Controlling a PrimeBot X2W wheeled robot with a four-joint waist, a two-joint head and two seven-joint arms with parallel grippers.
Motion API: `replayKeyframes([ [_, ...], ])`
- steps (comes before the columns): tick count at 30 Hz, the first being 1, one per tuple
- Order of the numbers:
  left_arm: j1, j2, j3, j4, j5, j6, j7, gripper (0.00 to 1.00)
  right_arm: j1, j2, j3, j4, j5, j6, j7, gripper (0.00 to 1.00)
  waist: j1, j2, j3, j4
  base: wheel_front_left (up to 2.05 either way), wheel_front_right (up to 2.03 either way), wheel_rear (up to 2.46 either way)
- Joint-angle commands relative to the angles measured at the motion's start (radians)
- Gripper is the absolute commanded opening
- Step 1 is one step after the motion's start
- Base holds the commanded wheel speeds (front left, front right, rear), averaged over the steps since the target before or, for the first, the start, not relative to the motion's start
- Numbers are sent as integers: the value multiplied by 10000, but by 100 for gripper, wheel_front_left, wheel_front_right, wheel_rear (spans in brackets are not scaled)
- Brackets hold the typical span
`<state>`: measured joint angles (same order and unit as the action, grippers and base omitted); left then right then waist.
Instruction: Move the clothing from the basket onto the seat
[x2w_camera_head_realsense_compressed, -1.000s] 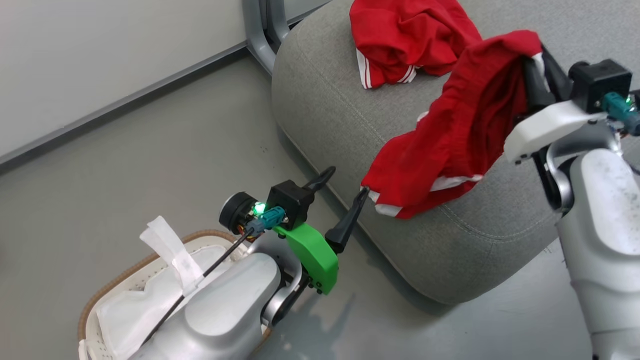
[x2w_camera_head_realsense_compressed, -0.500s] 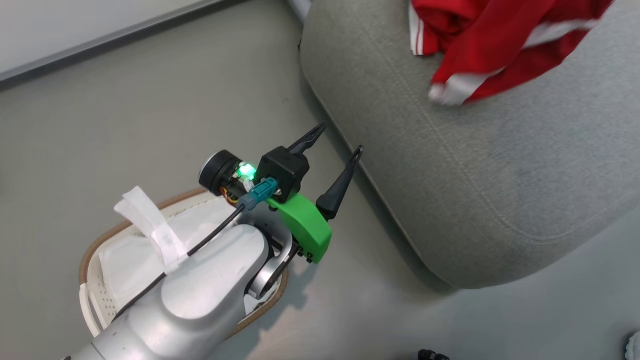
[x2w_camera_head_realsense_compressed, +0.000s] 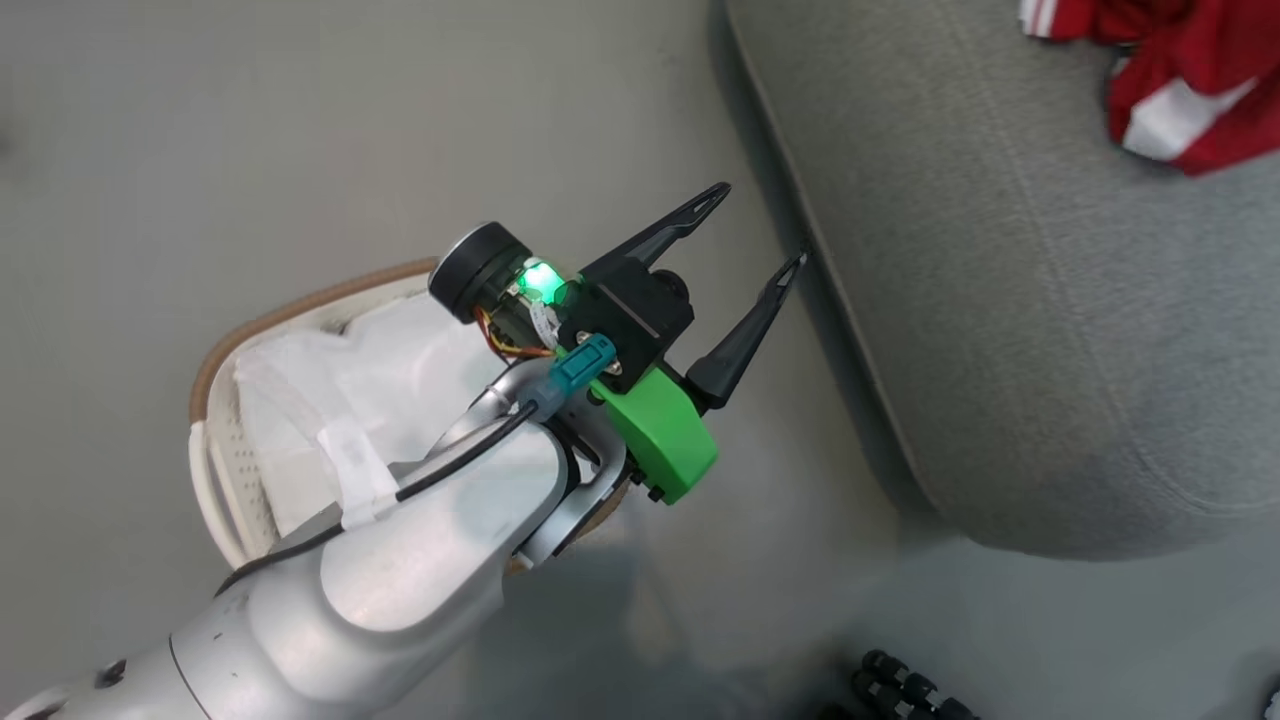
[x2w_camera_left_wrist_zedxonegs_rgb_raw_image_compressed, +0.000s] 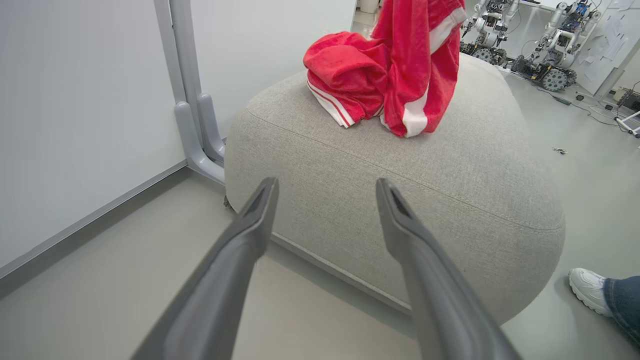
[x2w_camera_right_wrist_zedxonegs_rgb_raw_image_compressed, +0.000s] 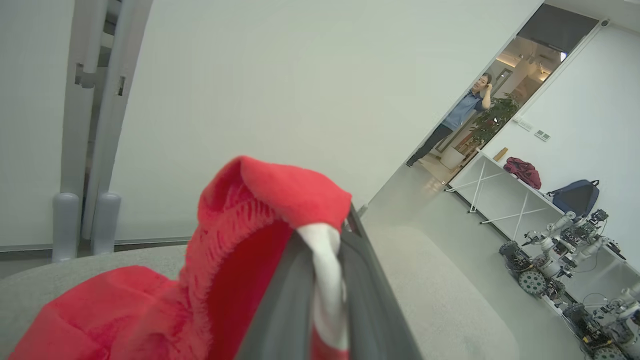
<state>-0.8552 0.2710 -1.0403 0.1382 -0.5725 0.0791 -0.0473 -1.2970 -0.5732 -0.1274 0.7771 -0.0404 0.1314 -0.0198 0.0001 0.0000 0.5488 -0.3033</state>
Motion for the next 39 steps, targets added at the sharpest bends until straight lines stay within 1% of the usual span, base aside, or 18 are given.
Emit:
replayKeyframes([
  [1,-272,79,-2,-55,73,-7,49,100,176,101,-160,222,-134,-14,-139,0,-1,0,980,861,0,0,0],
  [5,-402,217,3,-237,198,93,154,100,537,656,-599,1088,-560,-14,-647,0,-1,0,1407,962,0,0,0],
  [8,-446,268,-33,-303,224,105,203,100,715,925,-845,1653,-867,-14,-963,0,-1,0,1563,957,0,0,0],
  [9,-441,290,-46,-324,236,113,217,100,824,1040,-893,1867,-1011,-14,-1087,15,-1,0,1593,959,0,0,0],
  [10,-432,312,-51,-331,240,118,216,100,858,1142,-885,2027,-1097,-14,-1166,38,-1,0,1601,963,0,0,0],
  [11,-414,340,-49,-332,228,128,206,100,877,1256,-891,2218,-1141,-14,-1252,100,-1,0,1594,955,0,0,0],
  [18,-232,426,50,-230,48,166,34,100,947,1553,-683,2981,-1375,-14,-1752,100,-1,0,1336,738,0,0,0],
  [26,80,340,259,153,-279,178,-415,100,1142,1789,-69,3110,-1036,-14,-2260,100,-1,0,330,559,0,0,0],
  [33,596,207,631,810,-820,233,-1143,100,1583,1831,581,2672,-596,-14,-2406,100,-1,0,-913,700,0,0,0],
  [39,1243,37,997,1521,-1368,207,-1731,100,2445,2274,726,1842,-24,-14,-2446,100,-1,0,-2039,1092,0,0,0],
])
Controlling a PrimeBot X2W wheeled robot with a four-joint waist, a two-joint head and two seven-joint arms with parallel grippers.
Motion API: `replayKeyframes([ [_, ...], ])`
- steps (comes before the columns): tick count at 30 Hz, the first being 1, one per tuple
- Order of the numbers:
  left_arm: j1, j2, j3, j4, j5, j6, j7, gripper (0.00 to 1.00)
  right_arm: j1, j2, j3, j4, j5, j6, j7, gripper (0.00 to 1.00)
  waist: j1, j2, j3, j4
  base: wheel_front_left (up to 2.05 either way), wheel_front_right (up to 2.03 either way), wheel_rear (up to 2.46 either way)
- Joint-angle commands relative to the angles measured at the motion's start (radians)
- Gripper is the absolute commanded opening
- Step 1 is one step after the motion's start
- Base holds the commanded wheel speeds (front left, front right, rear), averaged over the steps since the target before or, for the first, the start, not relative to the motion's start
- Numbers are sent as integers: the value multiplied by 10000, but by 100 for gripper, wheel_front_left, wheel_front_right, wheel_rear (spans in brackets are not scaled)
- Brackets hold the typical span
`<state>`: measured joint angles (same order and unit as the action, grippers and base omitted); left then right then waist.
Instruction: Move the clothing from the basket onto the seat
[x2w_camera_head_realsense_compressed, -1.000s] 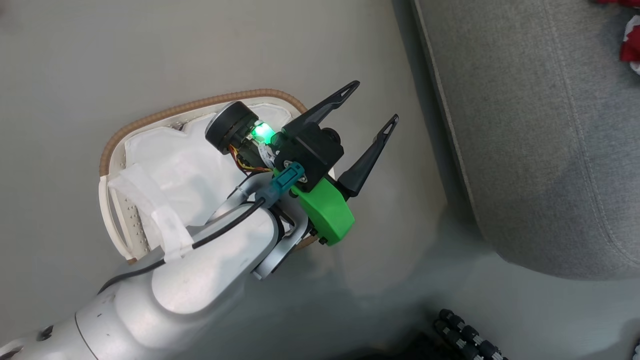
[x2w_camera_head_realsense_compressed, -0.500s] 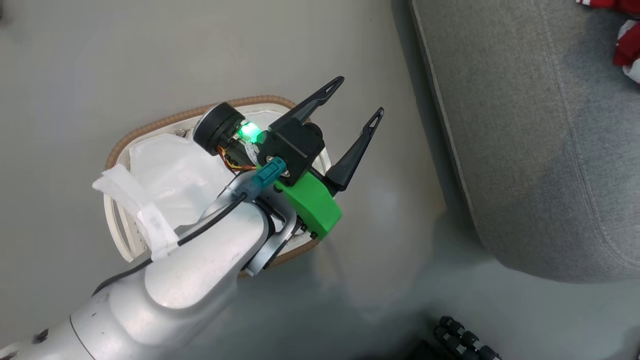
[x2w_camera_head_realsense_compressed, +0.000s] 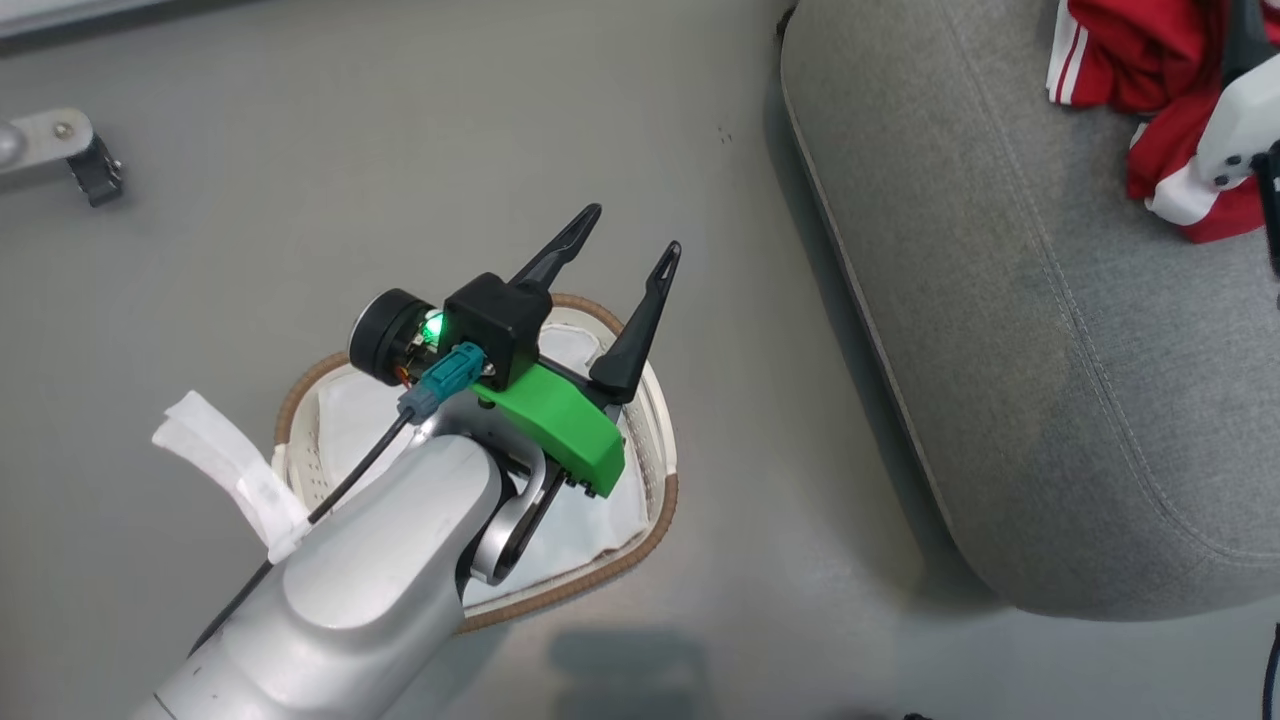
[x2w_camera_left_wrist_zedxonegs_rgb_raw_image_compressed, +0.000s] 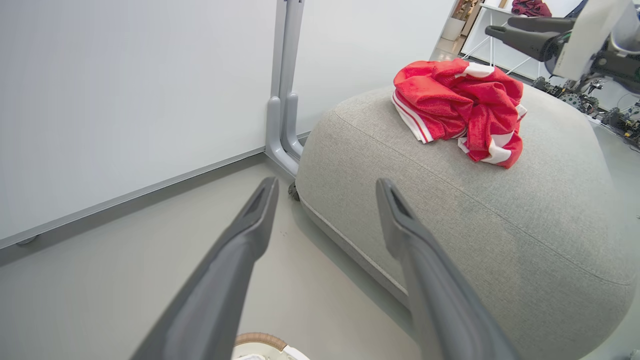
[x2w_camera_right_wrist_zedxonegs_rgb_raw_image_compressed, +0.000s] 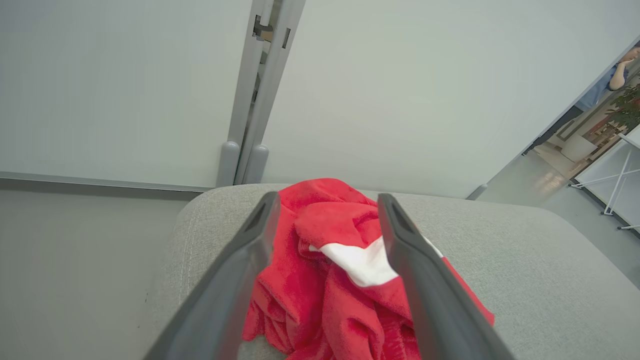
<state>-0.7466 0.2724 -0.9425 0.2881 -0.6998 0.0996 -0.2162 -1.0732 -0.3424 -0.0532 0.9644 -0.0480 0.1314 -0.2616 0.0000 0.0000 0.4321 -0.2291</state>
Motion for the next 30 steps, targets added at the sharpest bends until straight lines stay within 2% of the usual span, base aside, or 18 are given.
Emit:
replayKeyframes([
  [1,269,-18,85,120,-162,-3,-118,100,421,14,-46,-212,114,-14,-32,100,0,0,-1043,447,0,0,0],
  [10,1594,-22,1208,873,-616,231,-495,100,3036,1017,-497,-2599,130,-14,-43,100,0,0,-2389,1340,0,0,0],
  [19,3756,222,3502,354,137,554,-479,100,5975,2527,-1015,-5188,26,-15,-35,100,0,0,-3084,1969,0,0,0],
  [26,5551,138,5006,-45,759,672,-481,100,7867,2893,-814,-6498,246,-15,-36,100,0,0,-3391,2075,0,0,0],
  [30,6411,-59,5680,-316,1107,631,-482,100,8702,2895,-315,-6788,1062,-15,-35,100,0,0,-3599,2147,0,0,0],
])
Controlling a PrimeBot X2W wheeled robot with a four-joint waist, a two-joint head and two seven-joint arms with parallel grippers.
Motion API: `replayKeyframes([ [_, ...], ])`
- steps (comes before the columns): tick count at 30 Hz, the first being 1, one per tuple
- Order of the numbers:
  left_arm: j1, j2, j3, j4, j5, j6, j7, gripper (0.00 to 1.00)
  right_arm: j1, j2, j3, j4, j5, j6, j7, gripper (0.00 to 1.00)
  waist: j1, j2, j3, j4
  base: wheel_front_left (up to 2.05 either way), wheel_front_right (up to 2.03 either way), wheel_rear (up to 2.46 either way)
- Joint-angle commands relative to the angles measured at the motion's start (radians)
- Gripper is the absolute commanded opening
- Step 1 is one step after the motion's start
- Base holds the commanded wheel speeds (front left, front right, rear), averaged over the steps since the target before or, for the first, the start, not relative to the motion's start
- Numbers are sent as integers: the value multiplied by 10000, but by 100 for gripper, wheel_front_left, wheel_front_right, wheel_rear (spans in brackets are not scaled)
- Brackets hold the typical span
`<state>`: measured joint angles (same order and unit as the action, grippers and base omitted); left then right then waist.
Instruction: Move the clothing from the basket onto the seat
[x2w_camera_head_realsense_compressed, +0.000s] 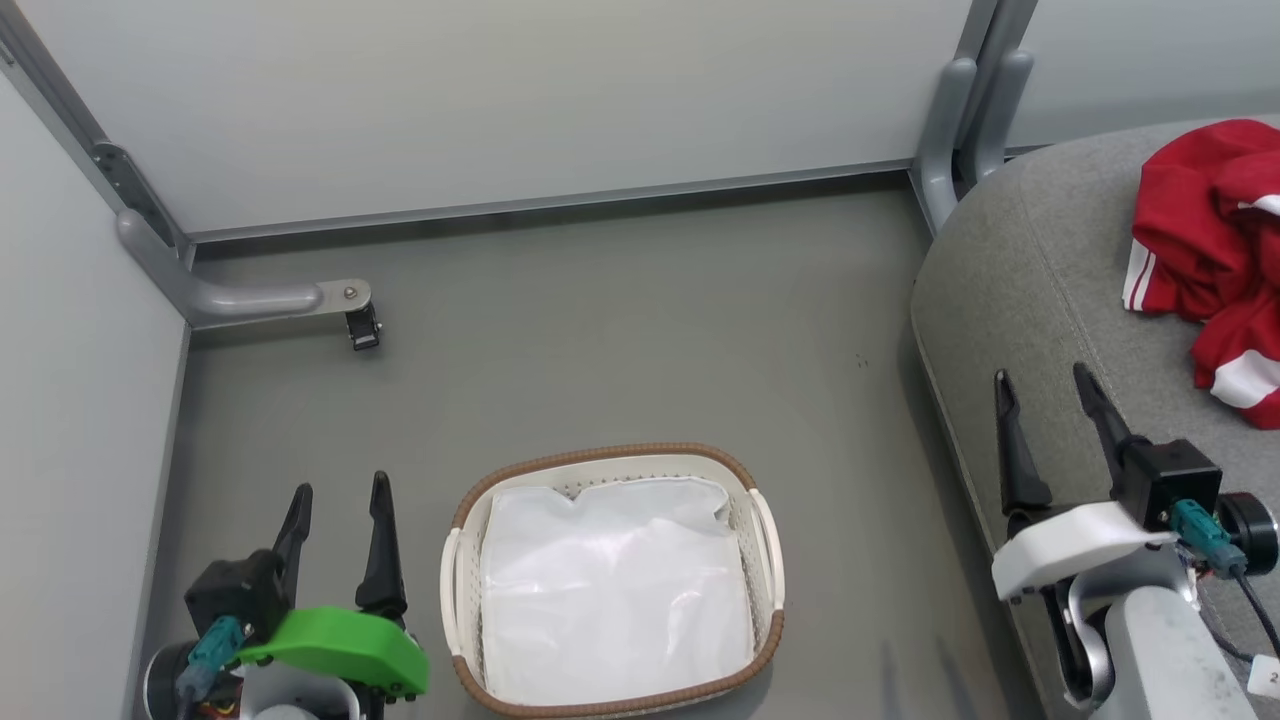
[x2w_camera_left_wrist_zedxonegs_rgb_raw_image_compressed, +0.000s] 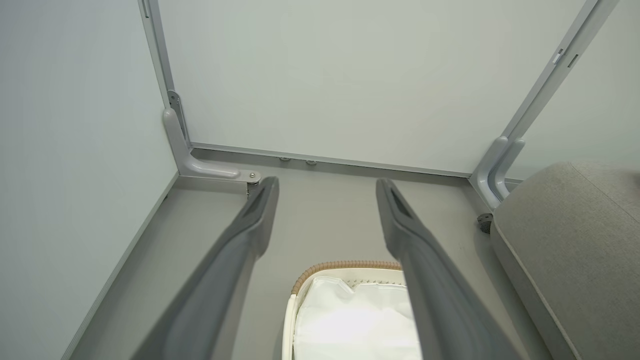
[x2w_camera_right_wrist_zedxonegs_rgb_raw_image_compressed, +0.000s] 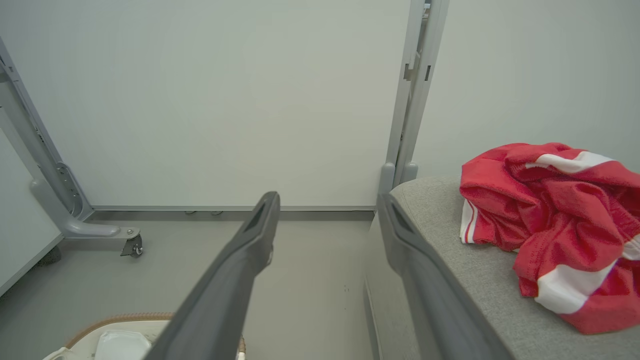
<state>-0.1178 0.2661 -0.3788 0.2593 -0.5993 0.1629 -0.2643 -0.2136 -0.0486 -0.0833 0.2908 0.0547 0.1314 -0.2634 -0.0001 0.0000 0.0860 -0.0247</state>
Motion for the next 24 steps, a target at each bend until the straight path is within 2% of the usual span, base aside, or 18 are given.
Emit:
replayKeyframes([
  [1,280,-58,154,-92,184,-6,0,100,266,-43,108,-79,175,-15,-17,100,1,0,-185,130,0,0,0],
  [9,1247,-542,884,-318,704,-215,1,100,1160,-41,989,-270,882,-15,-18,100,1,0,-433,366,0,0,0],
  [24,1680,-1113,1712,23,1165,-748,0,100,1389,-38,1263,65,1004,-15,-18,100,1,0,-600,370,0,0,0],
])
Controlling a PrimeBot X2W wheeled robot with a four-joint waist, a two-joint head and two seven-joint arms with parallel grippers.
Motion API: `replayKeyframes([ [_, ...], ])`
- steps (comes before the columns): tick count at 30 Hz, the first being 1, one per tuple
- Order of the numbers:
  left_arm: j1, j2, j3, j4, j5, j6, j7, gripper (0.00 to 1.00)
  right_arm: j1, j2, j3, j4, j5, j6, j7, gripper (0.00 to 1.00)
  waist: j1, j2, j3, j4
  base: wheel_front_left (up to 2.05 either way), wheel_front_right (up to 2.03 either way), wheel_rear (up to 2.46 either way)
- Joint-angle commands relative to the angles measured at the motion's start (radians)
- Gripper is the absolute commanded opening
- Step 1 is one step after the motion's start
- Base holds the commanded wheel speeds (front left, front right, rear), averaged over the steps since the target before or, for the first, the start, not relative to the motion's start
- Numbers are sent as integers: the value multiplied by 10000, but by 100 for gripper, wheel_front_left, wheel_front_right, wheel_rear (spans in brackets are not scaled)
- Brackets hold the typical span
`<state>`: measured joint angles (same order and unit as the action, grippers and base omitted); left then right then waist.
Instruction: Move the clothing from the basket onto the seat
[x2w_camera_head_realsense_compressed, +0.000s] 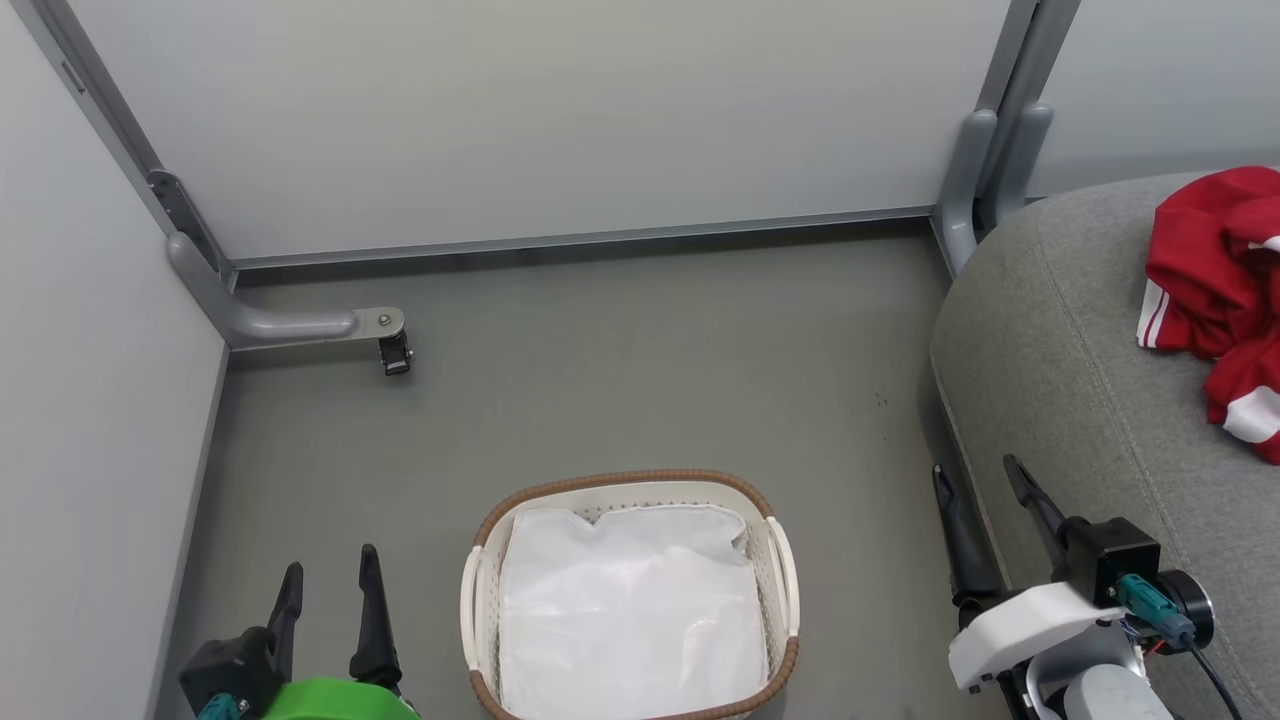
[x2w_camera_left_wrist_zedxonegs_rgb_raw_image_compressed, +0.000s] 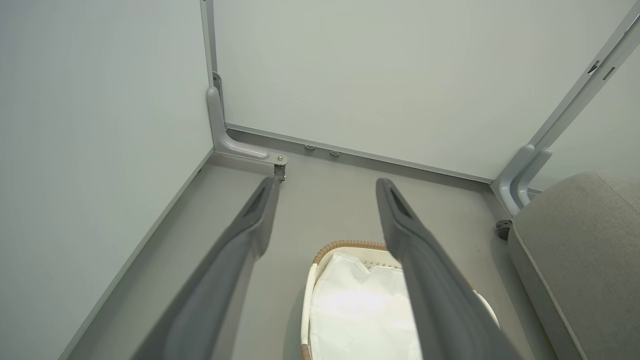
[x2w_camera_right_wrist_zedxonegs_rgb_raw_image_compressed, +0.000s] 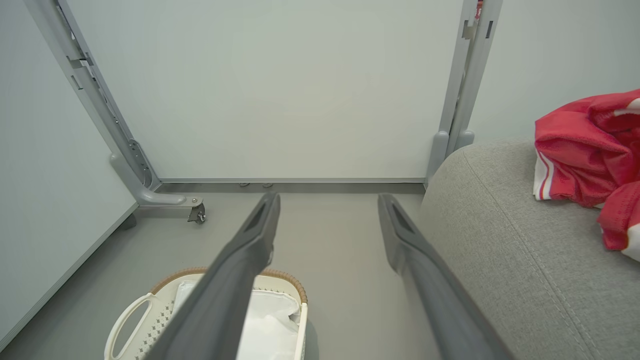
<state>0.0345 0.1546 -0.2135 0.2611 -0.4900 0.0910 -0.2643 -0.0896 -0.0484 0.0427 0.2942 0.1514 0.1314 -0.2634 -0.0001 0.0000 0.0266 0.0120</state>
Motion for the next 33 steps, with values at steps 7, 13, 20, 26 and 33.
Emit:
replayKeyframes([
  [7,142,-122,232,118,249,-211,0,100,100,-40,61,173,81,-15,-18,100,1,0,-40,39,0,0,0],
  [13,142,-226,365,195,337,-322,0,100,61,-39,108,233,88,-15,-18,100,1,0,-35,36,0,0,0],
  [20,11,-359,317,523,201,-388,9,0,72,56,100,512,80,0,11,0,1,0,-23,33,0,0,0],
  [26,-114,-419,553,501,-689,-532,313,0,38,52,-45,473,1217,-1,318,0,1,0,-33,26,0,0,0],
  [33,-252,-479,815,430,-1692,-693,643,0,21,44,-187,359,2494,-1,642,0,1,0,-44,18,0,0,0],
])
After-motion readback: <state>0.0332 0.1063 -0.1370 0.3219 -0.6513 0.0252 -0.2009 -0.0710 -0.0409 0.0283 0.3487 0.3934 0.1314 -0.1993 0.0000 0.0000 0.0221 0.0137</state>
